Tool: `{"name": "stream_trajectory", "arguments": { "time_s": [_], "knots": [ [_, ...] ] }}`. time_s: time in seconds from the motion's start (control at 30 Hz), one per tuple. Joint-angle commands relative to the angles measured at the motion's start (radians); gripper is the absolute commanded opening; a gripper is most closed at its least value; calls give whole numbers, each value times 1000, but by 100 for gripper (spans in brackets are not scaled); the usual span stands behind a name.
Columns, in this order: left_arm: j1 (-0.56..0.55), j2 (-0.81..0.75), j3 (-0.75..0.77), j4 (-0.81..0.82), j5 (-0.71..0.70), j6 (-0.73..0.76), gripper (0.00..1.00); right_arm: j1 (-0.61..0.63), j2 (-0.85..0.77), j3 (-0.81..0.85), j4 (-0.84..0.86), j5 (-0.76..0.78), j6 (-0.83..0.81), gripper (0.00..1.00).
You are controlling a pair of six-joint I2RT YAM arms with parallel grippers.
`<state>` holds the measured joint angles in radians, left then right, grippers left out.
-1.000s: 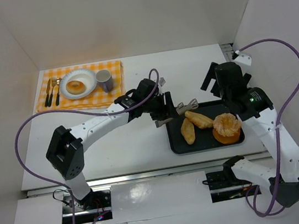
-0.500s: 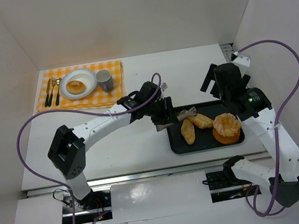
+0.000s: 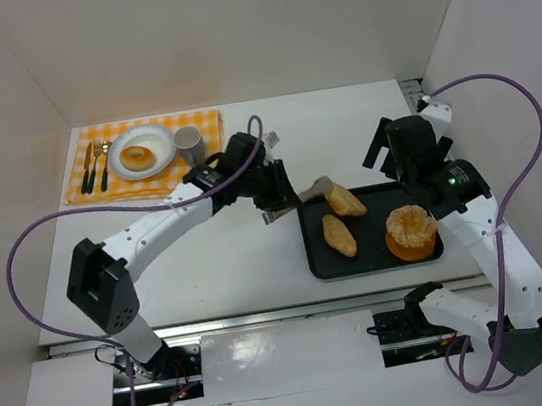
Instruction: Place the bread
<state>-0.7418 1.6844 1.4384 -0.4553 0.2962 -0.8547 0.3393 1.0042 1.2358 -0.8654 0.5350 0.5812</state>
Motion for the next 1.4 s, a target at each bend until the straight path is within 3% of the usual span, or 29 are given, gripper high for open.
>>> {"name": "stream_trajectory", "arguments": {
  "time_s": [0.0,0.13,0.4,0.57,0.83,1.07,1.27,1.3,1.37],
  "knots": [
    [102,-121,68,21,26,45,2,-6,-9,-1,23,11,-11,100],
    [243,-195,105,9,26,101,2,-6,0,-1,34,0,-11,100],
    [729,-236,175,-13,-31,195,2,-6,10,-1,34,-9,-20,100],
    [956,-189,152,73,12,177,0,-6,19,-1,43,-9,-20,100],
    [1087,-16,197,113,47,144,0,-16,50,8,43,-18,-20,100],
    [1154,194,280,113,265,155,0,-16,79,8,63,-27,-20,100],
    [1187,262,300,83,285,167,0,-16,89,8,63,-36,-20,100],
    [1187,262,300,67,267,167,3,-16,89,8,63,-36,-20,100],
    [1187,252,300,41,220,189,22,-16,89,-1,74,-36,-20,100]
  ]
}}
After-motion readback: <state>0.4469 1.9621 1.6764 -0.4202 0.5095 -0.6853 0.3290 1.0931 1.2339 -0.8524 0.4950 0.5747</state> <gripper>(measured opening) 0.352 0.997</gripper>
